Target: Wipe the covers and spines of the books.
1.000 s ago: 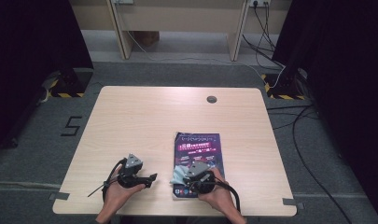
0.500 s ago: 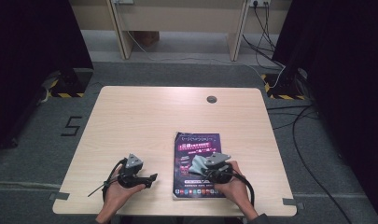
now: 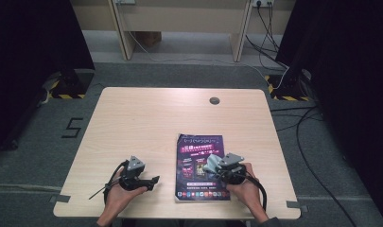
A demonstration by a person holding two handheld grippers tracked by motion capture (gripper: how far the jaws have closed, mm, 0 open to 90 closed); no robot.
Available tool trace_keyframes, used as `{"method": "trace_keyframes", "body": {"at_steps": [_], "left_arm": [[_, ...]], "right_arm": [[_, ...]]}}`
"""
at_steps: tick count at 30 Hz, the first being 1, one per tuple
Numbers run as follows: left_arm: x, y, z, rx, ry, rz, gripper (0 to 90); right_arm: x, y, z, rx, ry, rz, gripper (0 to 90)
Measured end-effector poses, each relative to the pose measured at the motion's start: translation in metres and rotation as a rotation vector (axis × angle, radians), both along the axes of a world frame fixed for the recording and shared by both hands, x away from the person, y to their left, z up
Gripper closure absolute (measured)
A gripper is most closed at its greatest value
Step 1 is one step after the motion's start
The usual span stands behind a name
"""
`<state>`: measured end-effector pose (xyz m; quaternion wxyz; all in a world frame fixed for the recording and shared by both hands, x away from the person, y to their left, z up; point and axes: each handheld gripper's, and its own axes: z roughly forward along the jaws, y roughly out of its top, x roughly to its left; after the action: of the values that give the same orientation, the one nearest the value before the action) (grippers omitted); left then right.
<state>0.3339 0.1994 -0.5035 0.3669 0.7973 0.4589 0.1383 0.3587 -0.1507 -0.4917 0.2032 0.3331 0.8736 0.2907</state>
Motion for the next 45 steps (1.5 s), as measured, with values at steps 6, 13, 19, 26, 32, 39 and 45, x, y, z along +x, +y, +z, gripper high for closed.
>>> {"method": "trace_keyframes", "body": {"at_steps": [6, 13, 19, 26, 32, 39, 45], "left_arm": [[0.001, 0.002, 0.000, 0.013, -0.008, 0.001, 24.5], [0.001, 0.001, 0.000, 0.004, 0.001, 0.006, 24.4], [0.001, 0.000, -0.001, 0.009, 0.001, 0.001, 24.4], [0.001, 0.000, -0.001, 0.008, 0.002, 0.002, 24.4], [0.001, -0.001, -0.001, 0.009, 0.003, -0.002, 24.4], [0.000, 0.000, -0.001, 0.010, 0.003, -0.004, 24.4], [0.001, 0.000, -0.001, 0.012, 0.004, -0.003, 24.4]], "right_arm": [[-0.017, 0.030, -0.001, 0.012, 0.014, 0.096, 76.0], [-0.039, 0.066, -0.002, 0.034, 0.033, 0.211, 75.9], [-0.055, 0.083, -0.001, 0.043, 0.048, 0.292, 75.8], [-0.065, 0.094, -0.001, 0.055, 0.063, 0.352, 75.6], [-0.066, 0.094, -0.002, 0.060, 0.067, 0.356, 75.2], [-0.054, 0.079, 0.000, 0.048, 0.073, 0.306, 74.8], [-0.031, 0.044, 0.000, 0.037, 0.063, 0.186, 74.8]]}}
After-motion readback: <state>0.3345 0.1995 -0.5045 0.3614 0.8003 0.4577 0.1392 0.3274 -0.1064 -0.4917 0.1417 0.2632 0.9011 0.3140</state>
